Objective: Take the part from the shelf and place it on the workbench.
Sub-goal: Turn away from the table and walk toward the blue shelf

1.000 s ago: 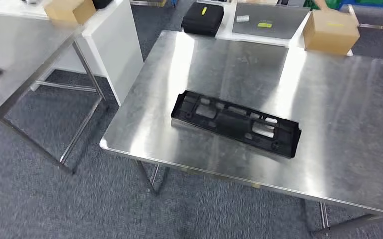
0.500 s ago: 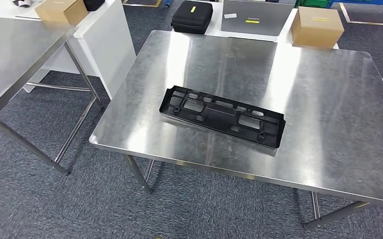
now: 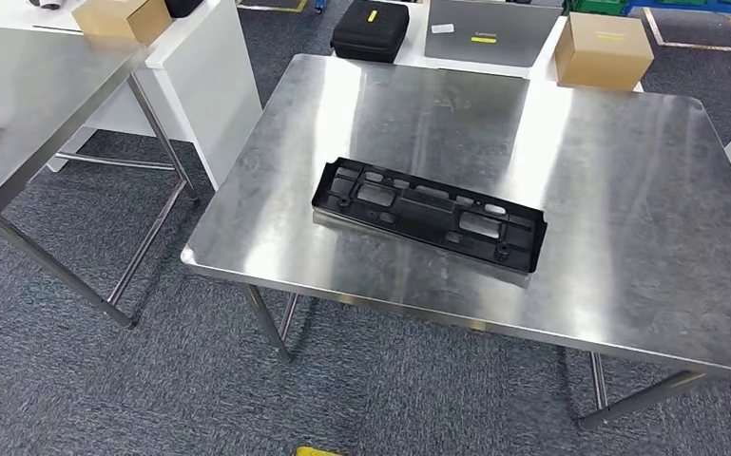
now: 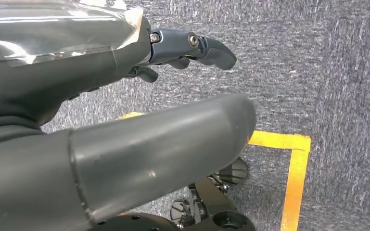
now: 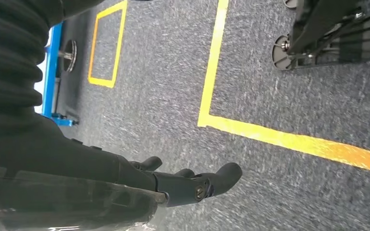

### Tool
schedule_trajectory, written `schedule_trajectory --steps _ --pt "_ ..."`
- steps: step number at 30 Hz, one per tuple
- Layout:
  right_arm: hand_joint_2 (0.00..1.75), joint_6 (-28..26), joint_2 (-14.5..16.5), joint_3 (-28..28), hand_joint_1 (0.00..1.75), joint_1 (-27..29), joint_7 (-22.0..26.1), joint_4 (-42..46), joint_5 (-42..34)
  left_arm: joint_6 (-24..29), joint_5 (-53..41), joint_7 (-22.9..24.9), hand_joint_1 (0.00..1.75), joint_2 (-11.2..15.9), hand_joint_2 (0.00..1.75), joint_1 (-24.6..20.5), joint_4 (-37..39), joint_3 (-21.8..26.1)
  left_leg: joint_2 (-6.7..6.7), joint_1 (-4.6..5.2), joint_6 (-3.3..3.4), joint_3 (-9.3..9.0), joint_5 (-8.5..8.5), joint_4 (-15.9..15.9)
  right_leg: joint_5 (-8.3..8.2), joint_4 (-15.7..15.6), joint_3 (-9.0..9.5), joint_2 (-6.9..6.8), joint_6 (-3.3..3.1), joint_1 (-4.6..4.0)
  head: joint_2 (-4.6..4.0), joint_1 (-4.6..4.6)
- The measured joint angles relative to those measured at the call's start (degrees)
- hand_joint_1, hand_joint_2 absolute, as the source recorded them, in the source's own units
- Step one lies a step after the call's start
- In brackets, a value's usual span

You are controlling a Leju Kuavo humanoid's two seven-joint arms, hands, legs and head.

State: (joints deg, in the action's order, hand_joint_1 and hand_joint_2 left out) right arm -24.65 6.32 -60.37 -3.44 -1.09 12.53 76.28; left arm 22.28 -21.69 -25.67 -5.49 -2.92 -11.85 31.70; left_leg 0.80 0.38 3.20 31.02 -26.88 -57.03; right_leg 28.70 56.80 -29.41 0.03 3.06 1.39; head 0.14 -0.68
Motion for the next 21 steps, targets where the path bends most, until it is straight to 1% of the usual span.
schedule_trajectory --steps 1,2,3,4,5,6,7,8,9,10,11,12,13,14,15,16,17,18,19,20,21 --pt "1.75 0.0 0.0 0.0 0.00 0.0 0.0 0.0 0.0 0.0 0.0 0.0 0.00 0.0 0.00 0.0 0.0 0.0 -0.01 0.07 -0.35 0.13 -0.05 -0.2 -0.01 0.0 -0.17 0.09 -0.57 -0.23 0.01 -0.01" --pt "1.75 0.0 0.0 0.0 0.00 0.0 0.1 0.0 0.0 0.0 0.0 0.0 0.00 0.0 0.00 0.0 0.0 0.0 -0.02 -0.01 -0.60 0.21 -0.02 -0.3 -0.16 0.0 -0.25 0.13 -1.05 -0.08 0.01 -0.08" --pt "1.75 0.0 0.0 0.0 0.00 0.0 0.1 0.0 0.0 0.0 0.0 0.0 0.00 0.0 0.00 0.0 0.0 0.0 -0.08 -0.14 -0.86 0.32 -0.09 -0.5 -0.31 0.0 -0.21 0.13 -1.41 0.12 0.01 -0.09" --pt "1.75 0.0 0.0 0.0 0.00 0.0 0.1 0.0 0.1 0.0 0.0 0.0 0.00 0.0 0.00 0.0 0.0 0.0 -0.17 -0.30 -1.17 0.69 -0.79 -1.3 -0.55 0.0 -0.18 0.12 -1.82 0.34 0.01 -0.14" --pt "1.75 0.0 0.0 0.0 0.00 0.0 0.1 0.0 0.1 0.0 0.0 0.0 0.00 0.0 0.00 0.0 0.0 0.0 -0.27 -0.49 -1.52 1.49 -2.21 -3.1 -0.80 -0.1 -0.23 0.11 -2.21 0.56 0.01 -0.27" --pt "1.75 0.0 0.0 0.0 0.00 0.0 0.1 0.0 0.1 0.0 0.0 0.0 0.00 0.0 0.00 0.0 0.0 0.0 -0.37 -0.68 -1.92 2.75 -4.23 -6.0 -1.00 -0.1 -0.34 0.10 -2.51 0.56 0.01 -0.39" --pt "1.75 0.0 0.0 0.0 0.00 0.0 0.1 0.0 0.1 0.0 0.0 0.0 0.00 0.0 0.00 0.0 0.0 0.0 -0.41 -0.85 -2.28 4.37 -6.47 -9.7 -1.18 -0.1 -0.60 0.09 -2.77 0.51 0.01 -0.54" --pt "1.75 0.0 0.0 0.0 0.00 0.0 0.1 0.0 0.2 0.0 0.0 0.0 0.00 0.0 0.00 0.1 0.0 0.0 -0.42 -1.02 -2.54 5.93 -8.17 -13.3 -1.29 -0.1 -0.83 0.08 -2.89 0.46 0.01 -0.58" --pt "1.75 0.0 0.0 0.0 0.00 0.1 0.1 0.0 0.1 -0.1 0.0 0.0 0.00 0.0 0.00 0.1 0.0 0.0 -0.42 -1.19 -2.71 6.91 -8.88 -15.6 -1.39 -0.1 -1.01 0.08 -2.93 0.42 0.01 -0.59" --pt "1.75 0.0 0.0 0.0 0.00 0.2 0.2 0.0 0.1 -0.1 0.0 0.0 0.00 0.0 0.00 0.2 0.0 0.0 -0.41 -1.34 -2.76 6.94 -8.46 -16.0 -1.46 0.0 -1.09 0.08 -2.90 0.41 0.01 -0.60" --pt "1.75 0.0 0.0 0.0 0.00 0.2 0.2 0.0 0.1 -0.1 0.0 0.1 0.00 0.0 0.00 0.2 0.0 0.0 -0.41 -1.46 -2.73 5.91 -7.06 -14.3 -1.52 0.0 -1.11 0.10 -2.84 0.42 0.00 -0.61" --pt "1.75 0.0 0.0 0.0 0.00 0.2 0.2 0.0 0.1 -0.2 -0.1 0.1 0.00 0.0 0.00 0.2 0.0 0.0 -0.46 -1.54 -2.60 3.91 -5.02 -10.7 -1.59 0.0 -1.07 0.14 -2.74 0.43 0.01 -0.64" --pt "1.75 0.0 0.0 0.0 0.00 0.2 0.3 0.0 0.1 -0.2 -0.1 0.1 0.00 0.0 0.00 0.1 0.0 0.0 -0.61 -1.55 -2.39 1.70 -3.36 -6.5 -1.66 -0.1 -1.04 0.18 -2.59 0.40 0.01 -0.65" --pt "1.75 0.0 0.0 0.0 0.00 0.1 0.3 0.0 0.1 -0.2 -0.1 0.1 0.00 0.0 0.00 0.0 0.0 0.0 -0.75 -1.45 -2.18 -0.02 -2.17 -3.2 -1.76 0.0 -1.09 0.20 -2.41 0.25 0.00 -0.64" --pt "1.75 0.0 0.1 0.0 0.00 0.1 0.4 0.0 0.1 -0.2 -0.1 0.1 0.00 0.0 0.00 0.0 0.0 0.0 -0.88 -1.27 -1.96 -0.99 -1.58 -1.1 -1.88 0.0 -1.21 0.21 -2.15 0.14 0.01 -0.62" --pt "1.75 0.0 0.1 0.0 0.00 0.1 0.4 0.0 0.1 -0.2 -0.1 0.1 0.00 0.0 0.00 0.0 0.0 0.0 -0.96 -1.04 -1.74 -1.13 -1.56 -0.4 -2.04 -0.1 -1.36 0.21 -1.78 0.10 0.01 -0.61" --pt "1.75 0.0 0.1 0.0 0.00 0.1 0.4 0.0 0.2 -0.2 -0.1 0.1 0.00 0.0 0.00 0.0 0.0 0.0 -0.94 -0.80 -1.47 -0.91 -1.38 -0.4 -2.25 -0.2 -1.49 0.21 -1.37 0.08 0.01 -0.58" --pt "1.75 0.0 0.1 0.0 0.00 0.1 0.5 0.0 0.2 -0.2 -0.1 0.1 0.00 0.0 0.00 0.0 0.0 0.0 -0.92 -0.76 -1.06 -0.86 -1.00 0.0 -2.37 -0.3 -1.61 0.21 -0.93 -0.07 0.01 -0.57" --pt "1.75 0.0 0.0 0.0 0.00 0.1 0.5 0.0 0.2 -0.2 -0.1 0.1 0.00 0.0 0.00 0.0 0.0 0.0 -0.81 -0.72 -0.60 -0.90 -0.54 0.5 -2.15 0.0 -1.89 0.18 -0.67 -0.14 0.01 -0.51" --pt "1.75 0.0 0.0 0.0 0.00 0.1 0.5 0.0 0.2 -0.2 -0.1 0.1 0.00 -0.1 0.00 0.0 0.0 0.0 -0.70 -0.74 -0.09 -0.93 -0.02 1.0 -1.31 1.2 -2.58 0.15 -0.73 -0.29 0.01 -0.39" --pt "1.75 0.0 0.0 0.0 0.00 0.1 0.5 0.0 0.2 -0.2 -0.1 0.1 0.00 -0.1 0.00 -0.1 0.0 0.0 -0.57 -0.74 0.34 -0.90 0.45 1.5 0.19 3.8 -3.81 0.12 -1.06 -0.43 0.01 -0.23"
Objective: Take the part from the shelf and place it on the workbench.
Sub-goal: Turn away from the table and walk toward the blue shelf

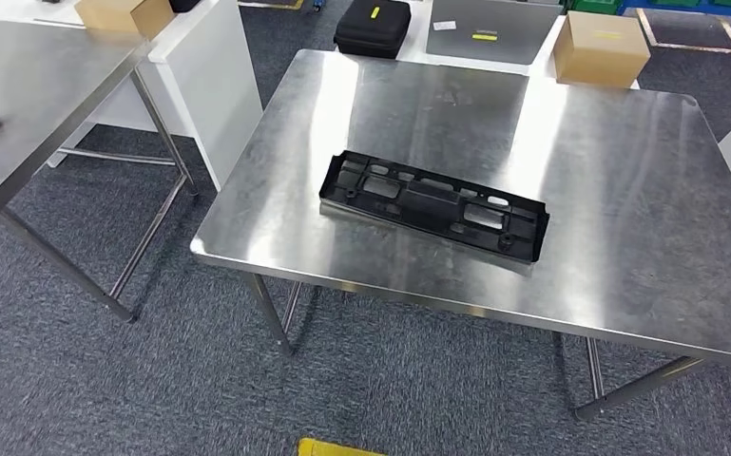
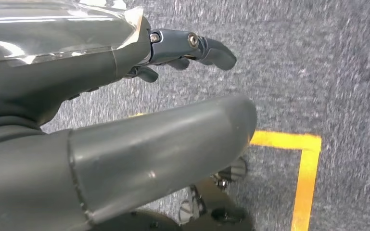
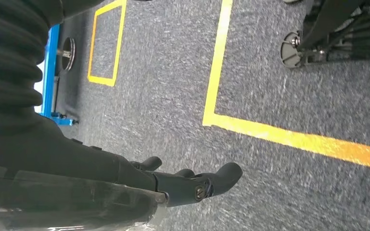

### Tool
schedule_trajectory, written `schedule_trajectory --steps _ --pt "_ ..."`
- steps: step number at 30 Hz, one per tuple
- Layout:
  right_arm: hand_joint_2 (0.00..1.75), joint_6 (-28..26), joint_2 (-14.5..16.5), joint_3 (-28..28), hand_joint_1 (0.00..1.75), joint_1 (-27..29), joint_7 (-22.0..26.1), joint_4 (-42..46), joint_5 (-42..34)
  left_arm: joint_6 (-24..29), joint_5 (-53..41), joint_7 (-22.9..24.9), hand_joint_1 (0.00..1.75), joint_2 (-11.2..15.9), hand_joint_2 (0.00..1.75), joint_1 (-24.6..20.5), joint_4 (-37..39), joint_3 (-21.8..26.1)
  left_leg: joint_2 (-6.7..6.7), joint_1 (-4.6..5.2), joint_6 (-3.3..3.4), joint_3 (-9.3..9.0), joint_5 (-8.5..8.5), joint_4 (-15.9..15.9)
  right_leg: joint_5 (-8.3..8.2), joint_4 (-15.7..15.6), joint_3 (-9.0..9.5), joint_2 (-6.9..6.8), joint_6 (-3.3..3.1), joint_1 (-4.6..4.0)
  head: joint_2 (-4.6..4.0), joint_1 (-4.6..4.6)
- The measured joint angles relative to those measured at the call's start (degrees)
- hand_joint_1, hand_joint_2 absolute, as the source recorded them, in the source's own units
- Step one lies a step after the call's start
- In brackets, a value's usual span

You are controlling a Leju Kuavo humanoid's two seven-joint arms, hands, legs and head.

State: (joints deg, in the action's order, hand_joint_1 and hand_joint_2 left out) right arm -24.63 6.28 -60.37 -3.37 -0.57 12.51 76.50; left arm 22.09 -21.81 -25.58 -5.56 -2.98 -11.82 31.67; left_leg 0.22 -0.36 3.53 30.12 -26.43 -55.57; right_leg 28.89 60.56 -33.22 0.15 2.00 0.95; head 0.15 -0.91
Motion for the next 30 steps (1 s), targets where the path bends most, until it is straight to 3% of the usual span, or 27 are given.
schedule_trajectory --steps 2,3,4,5,7,9,11,13,14,16,18,19,20,21,22,24,26,28,30 --pt "1.75 0.0 0.0 0.0 0.00 0.0 0.0 0.0 0.1 -0.1 0.0 0.0 0.00 0.0 0.00 0.0 0.0 0.0 0.19 0.31 0.57 0.52 0.40 0.1 3.74 7.7 -3.44 -0.03 -0.86 0.12 -0.01 0.27" --pt "1.75 0.0 -0.1 0.0 0.00 0.1 0.1 0.0 0.1 -0.2 0.0 0.0 0.00 0.0 0.00 0.0 0.0 0.0 0.24 0.50 0.69 0.78 0.52 0.0 4.94 10.8 -4.68 -0.04 -0.95 0.13 -0.01 0.34" --pt "1.75 0.0 -0.1 0.0 0.00 0.1 0.1 0.0 0.1 -0.3 -0.1 0.0 0.00 0.0 0.00 0.0 0.0 0.0 0.27 0.66 0.76 1.00 0.62 -0.1 5.25 12.0 -4.94 -0.04 -0.77 0.13 -0.01 0.35" --pt "1.75 0.0 -0.2 0.0 0.00 0.1 0.1 0.0 0.1 -0.4 -0.2 0.0 0.00 0.0 0.00 0.1 0.0 0.0 0.27 0.81 0.77 1.20 0.69 -0.2 4.63 10.8 -3.92 -0.04 -0.40 0.11 -0.01 0.36" --pt "1.75 0.0 -0.3 0.0 0.00 0.1 0.0 0.0 0.1 -0.6 -0.4 0.0 0.00 -0.1 0.00 0.1 0.0 0.0 0.28 1.02 0.69 1.53 0.71 -0.8 2.12 3.1 0.70 -0.14 0.16 0.09 -0.01 0.40" --pt "1.75 0.0 -0.4 0.0 0.00 -0.1 0.0 0.0 0.0 -0.8 -0.5 -0.1 0.00 -0.1 0.00 0.0 0.0 0.0 0.27 1.38 0.35 1.84 0.58 -1.4 0.35 -3.1 3.94 -0.19 -0.08 -0.22 -0.01 0.40" --pt "1.75 0.0 -0.4 0.0 0.00 -0.1 -0.1 0.0 -0.1 -0.9 -0.6 -0.1 0.00 0.0 0.00 0.0 0.0 0.0 0.27 1.61 -0.12 1.95 0.59 -1.7 -0.17 -4.3 4.27 -0.15 -0.68 -0.56 -0.01 0.30" --pt "1.75 0.0 -0.3 0.0 0.00 -0.1 -0.1 0.0 -0.2 -0.9 -0.6 -0.1 0.00 0.0 0.00 0.0 0.0 0.0 0.17 1.44 -0.61 2.21 0.32 -2.1 -0.59 -4.5 4.34 -0.16 -1.30 0.00 -0.01 0.28" --pt "1.75 0.0 -0.3 0.0 0.00 -0.1 -0.1 0.0 -0.2 -0.9 -0.6 -0.1 0.00 0.1 0.00 0.0 0.0 0.0 0.08 1.25 -0.98 2.69 -0.68 -3.2 -0.88 -4.6 4.36 -0.20 -1.69 0.31 -0.01 0.17" --pt "1.75 0.0 -0.3 0.0 0.00 -0.1 -0.2 0.0 -0.2 -0.9 -0.6 -0.1 0.00 0.1 0.00 0.0 0.0 0.0 -0.11 0.69 -1.90 4.87 -4.66 -8.5 -1.42 -4.6 4.13 -0.27 -2.28 0.54 -0.01 -0.11" --pt "1.75 0.0 -0.2 0.0 0.00 0.0 -0.3 0.0 -0.2 -0.9 -0.6 -0.1 0.00 0.1 0.00 0.1 0.0 0.0 -0.13 0.02 -2.69 7.64 -8.36 -15.6 -1.78 -4.5 3.51 -0.28 -2.40 0.52 0.00 -0.29" --pt "1.75 0.0 -0.2 0.0 0.00 0.0 -0.4 0.0 -0.2 -0.9 -0.6 0.0 0.00 0.1 0.00 0.1 0.0 0.0 -0.12 -0.30 -2.98 8.19 -8.78 -17.3 -1.91 -4.4 3.28 -0.27 -2.30 0.55 0.00 -0.30" --pt "1.75 0.0 -0.2 0.0 0.00 0.1 -0.5 0.0 -0.2 -0.9 -0.6 0.0 0.00 0.1 0.00 0.1 0.0 0.0 -0.12 -0.58 -3.17 7.65 -8.04 -16.9 -1.98 -4.4 3.15 -0.26 -2.19 0.62 0.00 -0.31" --pt "1.75 0.0 -0.2 0.0 0.00 0.1 -0.7 0.0 -0.2 -0.8 -0.6 0.0 0.00 0.1 0.00 0.1 0.0 0.0 -0.11 -0.83 -3.30 5.99 -6.36 -14.2 -2.05 -4.4 3.11 -0.23 -2.07 0.71 0.00 -0.32" --pt "1.75 0.0 -0.1 0.0 0.00 0.1 -0.9 0.0 -0.1 -0.8 -0.7 0.0 0.00 0.1 0.00 0.1 0.0 0.0 -0.15 -1.03 -3.35 3.65 -4.38 -10.0 -2.12 -4.4 3.11 -0.20 -1.93 0.78 0.00 -0.34" --pt "1.75 0.0 -0.1 0.0 0.00 0.0 -1.1 0.0 -0.1 -0.8 -0.8 0.0 0.00 0.1 0.00 0.0 0.0 0.0 -0.36 -0.97 -3.17 0.06 -2.06 -3.3 -2.36 -4.3 2.93 -0.14 -1.38 0.63 0.00 -0.36" --pt "1.75 0.0 0.0 0.0 0.00 -0.1 -1.2 0.0 -0.1 -0.8 -0.9 0.0 0.00 0.1 0.00 -0.1 0.0 0.0 -0.53 -0.51 -2.63 -0.45 -1.80 -1.6 -2.76 -4.4 2.54 -0.13 -0.55 0.48 -0.01 -0.32" --pt "1.75 0.0 0.1 0.0 0.00 -0.1 -1.3 0.0 -0.2 -0.8 -1.0 0.0 0.00 0.1 0.00 -0.1 0.0 0.0 -0.41 -0.29 -1.64 -0.16 -1.08 -1.1 -3.02 -4.5 2.21 -0.13 0.27 0.44 -0.01 -0.26" --pt "1.75 0.0 0.1 -0.1 0.00 -0.1 -1.3 0.0 -0.2 -0.8 -1.1 0.0 0.00 0.0 0.00 -0.1 0.0 0.0 -0.22 -0.31 -0.46 0.04 -0.07 -0.2 -1.16 -2.0 0.89 -0.14 0.29 0.32 -0.02 -0.07"
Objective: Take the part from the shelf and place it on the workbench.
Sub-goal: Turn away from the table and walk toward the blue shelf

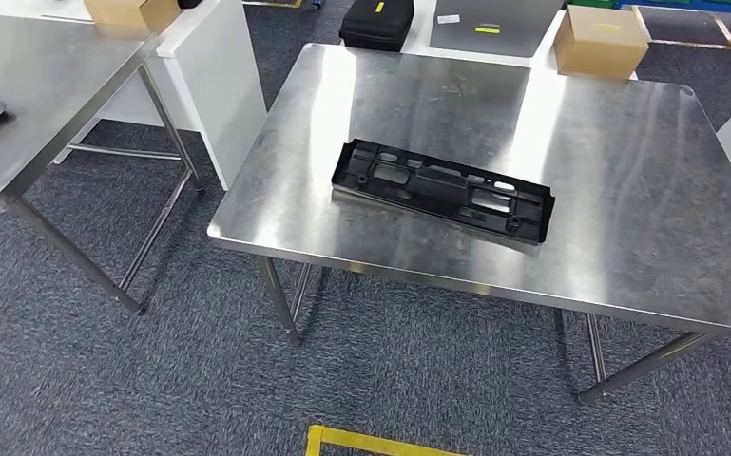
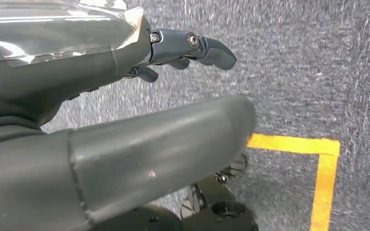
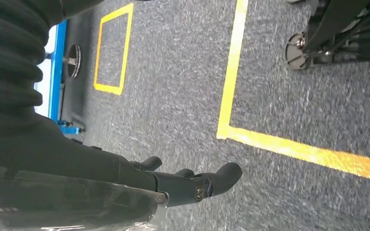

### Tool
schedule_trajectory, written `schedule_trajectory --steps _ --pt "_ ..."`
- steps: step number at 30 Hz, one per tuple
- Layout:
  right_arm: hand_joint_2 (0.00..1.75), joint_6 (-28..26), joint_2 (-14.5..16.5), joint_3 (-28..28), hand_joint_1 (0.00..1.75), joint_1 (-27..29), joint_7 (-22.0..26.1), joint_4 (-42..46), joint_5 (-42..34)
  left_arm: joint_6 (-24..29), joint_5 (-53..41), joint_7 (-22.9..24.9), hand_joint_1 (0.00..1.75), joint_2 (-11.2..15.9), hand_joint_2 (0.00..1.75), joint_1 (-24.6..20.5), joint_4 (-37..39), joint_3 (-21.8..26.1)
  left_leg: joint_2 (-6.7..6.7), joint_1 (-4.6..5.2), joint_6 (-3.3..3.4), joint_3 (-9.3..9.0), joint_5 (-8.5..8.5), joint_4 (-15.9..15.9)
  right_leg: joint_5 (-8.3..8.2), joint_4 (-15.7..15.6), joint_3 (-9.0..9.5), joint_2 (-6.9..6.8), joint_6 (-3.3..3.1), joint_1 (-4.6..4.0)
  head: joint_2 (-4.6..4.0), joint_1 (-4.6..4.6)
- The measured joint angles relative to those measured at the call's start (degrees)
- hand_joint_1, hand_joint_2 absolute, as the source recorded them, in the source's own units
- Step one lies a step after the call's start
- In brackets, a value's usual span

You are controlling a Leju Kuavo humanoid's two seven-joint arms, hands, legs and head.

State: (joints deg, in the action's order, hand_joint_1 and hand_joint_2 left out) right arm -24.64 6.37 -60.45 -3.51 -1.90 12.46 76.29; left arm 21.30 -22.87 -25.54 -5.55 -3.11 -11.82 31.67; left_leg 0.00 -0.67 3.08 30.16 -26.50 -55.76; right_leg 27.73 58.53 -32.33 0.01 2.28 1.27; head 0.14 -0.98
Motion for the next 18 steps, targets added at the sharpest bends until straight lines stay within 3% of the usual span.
schedule_trajectory --steps 3,4,5,6,8,10,12,14,16,18 --pt "1.75 0.0 0.0 -0.1 0.00 0.0 0.0 0.0 0.0 -0.1 -0.1 0.0 0.00 0.0 0.00 0.0 0.0 0.0 0.27 0.23 0.78 1.09 0.97 0.2 5.88 10.8 -4.48 0.00 -0.72 0.02 0.00 0.31" --pt "1.75 0.0 0.0 -0.1 0.00 0.1 -0.1 0.0 0.0 -0.1 -0.1 0.0 0.00 0.0 0.00 0.0 0.0 0.0 0.34 0.36 0.81 1.52 1.25 0.2 6.91 13.3 -5.20 0.00 -0.59 0.01 0.01 0.36" --pt "1.75 0.0 0.0 -0.1 0.00 0.1 -0.1 0.0 0.0 -0.1 -0.1 0.1 0.00 0.0 0.00 0.0 0.0 0.0 0.39 0.47 0.78 1.92 1.53 0.1 7.02 13.5 -4.76 0.00 -0.26 -0.02 0.01 0.38" --pt "1.75 0.0 0.0 -0.2 0.00 0.1 -0.1 0.0 0.0 -0.1 -0.1 0.1 0.00 0.0 0.00 0.0 0.0 0.0 0.40 0.55 0.69 2.24 1.79 0.0 6.24 11.3 -3.05 -0.01 0.16 -0.06 0.01 0.40" --pt "1.75 0.0 -0.1 -0.2 0.00 0.1 -0.1 0.0 0.0 -0.1 -0.1 0.1 0.00 -0.1 0.00 0.0 0.0 0.0 0.40 0.70 0.34 2.78 2.19 -0.3 3.86 2.6 2.34 -0.03 0.65 -0.15 0.01 0.45" --pt "1.75 0.0 -0.1 -0.2 0.00 -0.1 -0.1 0.0 0.0 -0.1 -0.1 0.1 0.00 -0.1 0.00 0.0 0.0 0.0 0.43 0.98 -0.11 3.10 2.43 -0.7 2.31 -3.1 5.39 0.03 0.12 -0.47 0.01 0.42" --pt "1.75 0.0 0.0 -0.3 0.00 -0.1 -0.1 0.0 0.0 -0.1 -0.1 0.1 0.00 -0.1 0.00 0.0 0.0 0.0 0.44 1.16 -0.52 3.18 2.68 -0.9 1.79 -3.6 5.48 0.09 -0.65 -0.69 0.01 0.30" --pt "1.75 0.0 0.1 -0.3 0.00 0.0 -0.1 0.0 0.0 0.0 -0.1 0.1 0.00 -0.1 0.00 0.0 0.0 0.0 0.34 0.97 -1.00 3.67 2.13 -1.7 1.27 -3.6 5.36 -0.03 -1.45 -0.17 0.01 0.24" --pt "1.75 0.0 0.1 -0.3 0.00 -0.1 -0.2 -0.1 0.1 0.0 -0.1 0.1 0.00 0.0 0.00 0.1 0.0 0.0 0.18 0.59 -1.67 5.52 -1.30 -5.9 0.60 -3.6 5.01 -0.14 -2.38 0.21 0.02 -0.06" --pt "1.75 0.0 0.1 -0.3 0.00 0.0 -0.2 -0.1 0.2 0.0 -0.1 0.2 0.00 -0.1 0.00 0.1 0.0 0.0 0.10 0.23 -2.31 8.37 -5.91 -13.5 0.07 -3.5 4.35 -0.17 -2.71 0.05 0.01 -0.38"
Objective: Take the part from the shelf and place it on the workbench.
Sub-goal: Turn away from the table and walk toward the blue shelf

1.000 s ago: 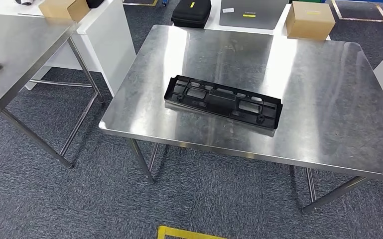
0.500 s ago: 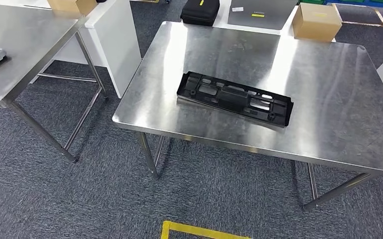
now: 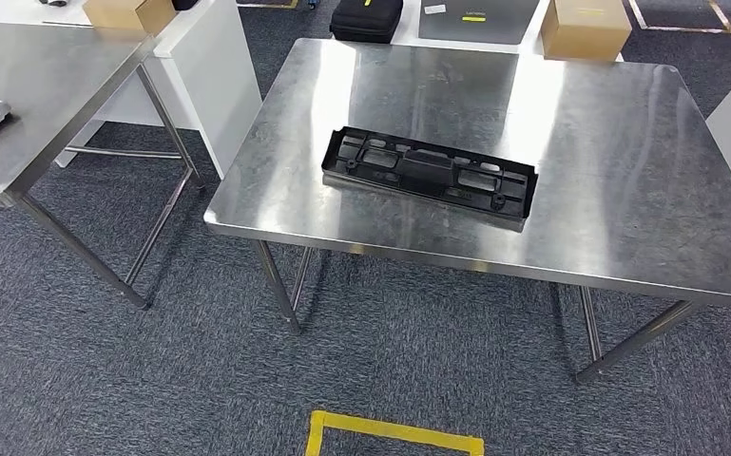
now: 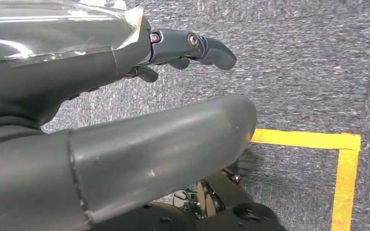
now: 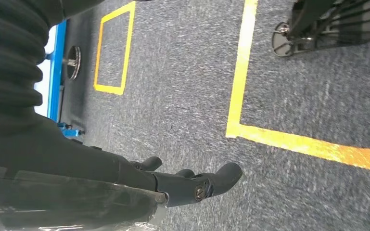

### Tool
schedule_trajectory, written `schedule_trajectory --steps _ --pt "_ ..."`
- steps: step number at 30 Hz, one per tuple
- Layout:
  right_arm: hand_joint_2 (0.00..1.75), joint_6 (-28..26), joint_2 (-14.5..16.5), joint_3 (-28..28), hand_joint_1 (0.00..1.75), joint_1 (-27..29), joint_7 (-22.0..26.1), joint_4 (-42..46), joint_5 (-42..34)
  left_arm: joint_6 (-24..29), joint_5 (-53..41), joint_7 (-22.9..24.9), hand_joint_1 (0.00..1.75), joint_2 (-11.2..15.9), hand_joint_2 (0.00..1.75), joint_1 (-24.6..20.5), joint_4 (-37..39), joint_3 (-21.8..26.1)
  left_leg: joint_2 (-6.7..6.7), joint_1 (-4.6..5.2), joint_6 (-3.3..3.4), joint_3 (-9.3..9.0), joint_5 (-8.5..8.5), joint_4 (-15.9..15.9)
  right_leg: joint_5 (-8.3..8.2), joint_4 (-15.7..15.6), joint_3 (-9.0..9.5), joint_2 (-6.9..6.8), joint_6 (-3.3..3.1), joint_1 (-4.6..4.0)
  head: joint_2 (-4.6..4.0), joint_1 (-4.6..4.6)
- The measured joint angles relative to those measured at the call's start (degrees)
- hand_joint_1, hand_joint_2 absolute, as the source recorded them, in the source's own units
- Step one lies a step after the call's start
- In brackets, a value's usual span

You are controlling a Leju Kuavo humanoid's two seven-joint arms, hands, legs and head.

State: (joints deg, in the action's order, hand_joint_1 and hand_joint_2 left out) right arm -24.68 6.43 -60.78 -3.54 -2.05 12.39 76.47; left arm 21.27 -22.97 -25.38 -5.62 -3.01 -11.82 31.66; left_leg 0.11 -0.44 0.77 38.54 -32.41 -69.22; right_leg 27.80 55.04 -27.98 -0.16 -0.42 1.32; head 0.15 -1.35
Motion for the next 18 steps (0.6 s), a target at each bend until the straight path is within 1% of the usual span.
schedule_trajectory --steps 1,2,3,4,5,6,7,8,9,10,11,12,13,15,16,17,18 --pt "1.75 0.0 0.0 0.0 0.00 0.1 0.0 0.0 0.1 0.0 0.0 0.0 0.00 0.0 0.00 0.0 0.0 0.0 0.00 -0.15 -0.20 0.95 -1.25 -3.0 -0.22 0.1 -0.37 -0.01 -0.01 -0.06 0.00 -0.01" --pt "1.75 0.0 0.0 0.0 0.00 0.1 0.0 0.0 0.1 0.0 0.0 0.1 0.00 0.0 0.00 0.1 0.0 0.0 0.01 -0.24 -0.27 0.91 -1.33 -3.9 -0.40 0.2 -0.66 -0.01 0.06 -0.10 0.00 -0.02" --pt "1.75 0.0 0.0 0.0 0.00 0.1 0.0 0.0 0.1 0.0 0.0 0.1 0.00 0.0 0.00 0.1 0.0 0.0 0.01 -0.29 -0.23 -0.24 -0.40 -2.6 -0.52 0.2 -0.87 0.01 0.16 -0.11 0.01 -0.03" --pt "1.75 0.0 0.0 0.0 0.00 0.1 0.0 0.0 0.2 0.0 0.0 0.1 0.00 0.0 0.00 0.1 0.0 0.0 0.00 -0.31 -0.06 -2.54 1.37 1.0 -0.61 0.3 -0.96 0.05 0.23 -0.11 0.01 -0.04" --pt "1.75 0.0 0.0 0.0 0.00 0.1 0.0 0.0 0.3 0.0 0.0 0.1 0.00 0.0 0.00 0.0 0.0 0.0 -0.06 -0.28 0.23 -5.19 2.94 5.5 -0.70 0.3 -0.99 0.08 0.37 -0.10 0.01 -0.04" --pt "1.75 0.0 0.0 0.0 0.00 0.1 0.0 0.0 0.3 0.0 0.0 0.1 0.00 0.0 0.00 0.0 0.0 0.0 -0.12 -0.17 0.51 -7.34 4.10 9.3 -0.82 0.3 -1.08 0.09 0.57 -0.25 0.01 -0.01" --pt "1.75 0.0 0.0 0.0 0.00 0.0 0.1 0.0 0.4 0.0 0.0 0.1 0.00 0.1 0.00 -0.1 0.0 0.0 -0.19 -0.01 0.79 -8.70 4.72 11.8 -0.95 0.4 -1.21 0.09 0.80 -0.37 0.00 0.00" --pt "1.75 0.0 0.1 0.0 0.00 0.0 0.1 0.0 0.4 0.0 0.0 0.1 0.00 0.1 0.00 -0.1 0.0 0.0 -0.25 0.16 1.01 -9.10 4.77 12.7 -1.11 0.4 -1.36 0.08 1.07 -0.47 0.00 0.01" --pt "1.75 0.1 0.1 0.0 0.00 -0.1 0.1 0.0 0.4 0.0 0.0 0.1 0.00 0.1 0.00 -0.1 0.0 0.0 -0.26 0.34 1.19 -8.97 4.92 12.8 -1.33 0.3 -1.51 0.07 1.42 -0.56 0.00 0.02" --pt "1.75 0.1 0.1 0.0 0.00 -0.1 0.2 0.0 0.4 0.0 0.0 0.1 0.00 0.1 0.00 -0.1 0.0 0.0 -0.25 0.40 1.52 -8.84 5.19 13.0 -1.57 0.1 -1.61 0.07 1.80 -0.63 -0.01 0.01" --pt "1.75 0.1 0.0 0.0 0.00 -0.1 0.2 0.0 0.4 0.0 0.0 0.1 0.00 0.1 0.00 -0.1 0.0 0.0 -0.14 0.35 1.91 -8.79 5.65 13.4 -1.46 0.3 -1.82 0.08 2.08 -0.66 0.00 0.05" --pt "1.75 0.1 0.0 0.0 0.00 -0.1 0.2 0.0 0.5 0.0 0.0 0.0 0.00 0.1 0.00 -0.1 0.0 0.0 -0.05 0.26 2.42 -8.69 6.19 13.9 -0.78 1.1 -2.38 0.10 2.15 -0.73 -0.01 0.12" --pt "1.75 0.1 0.0 0.0 0.00 -0.1 0.2 0.0 0.5 0.0 0.0 0.0 0.00 0.1 0.00 -0.2 0.0 0.0 0.06 0.17 2.85 -8.48 6.75 14.4 0.65 3.4 -3.50 0.13 2.00 -0.80 -0.01 0.27" --pt "1.75 0.1 -0.1 0.0 0.00 -0.1 0.2 0.0 0.6 0.0 -0.1 0.0 0.00 0.1 0.00 -0.2 0.0 0.0 0.22 0.19 3.31 -7.69 7.52 14.7 4.83 11.1 -6.88 0.16 1.41 -0.66 0.00 0.56" --pt "1.75 0.1 -0.1 0.0 0.00 -0.1 0.2 0.0 0.6 0.0 -0.1 0.0 0.00 0.1 0.00 -0.2 0.0 0.0 0.28 0.27 3.33 -7.21 7.82 14.6 6.45 14.9 -8.32 0.16 1.39 -0.60 0.00 0.67" --pt "1.75 0.1 -0.1 0.0 0.00 0.0 0.2 0.0 0.7 -0.1 -0.2 0.0 0.00 0.1 0.00 -0.2 0.0 0.0 0.32 0.34 3.29 -6.76 8.15 14.6 7.23 16.9 -8.82 0.15 1.60 -0.57 0.01 0.69" --pt "1.75 0.1 -0.2 0.0 0.00 0.0 0.2 0.0 0.7 -0.1 -0.3 0.0 0.00 0.1 0.00 -0.2 0.0 0.0 0.34 0.37 3.19 -6.35 8.47 14.6 7.09 16.5 -8.14 0.15 2.00 -0.56 0.01 0.72"
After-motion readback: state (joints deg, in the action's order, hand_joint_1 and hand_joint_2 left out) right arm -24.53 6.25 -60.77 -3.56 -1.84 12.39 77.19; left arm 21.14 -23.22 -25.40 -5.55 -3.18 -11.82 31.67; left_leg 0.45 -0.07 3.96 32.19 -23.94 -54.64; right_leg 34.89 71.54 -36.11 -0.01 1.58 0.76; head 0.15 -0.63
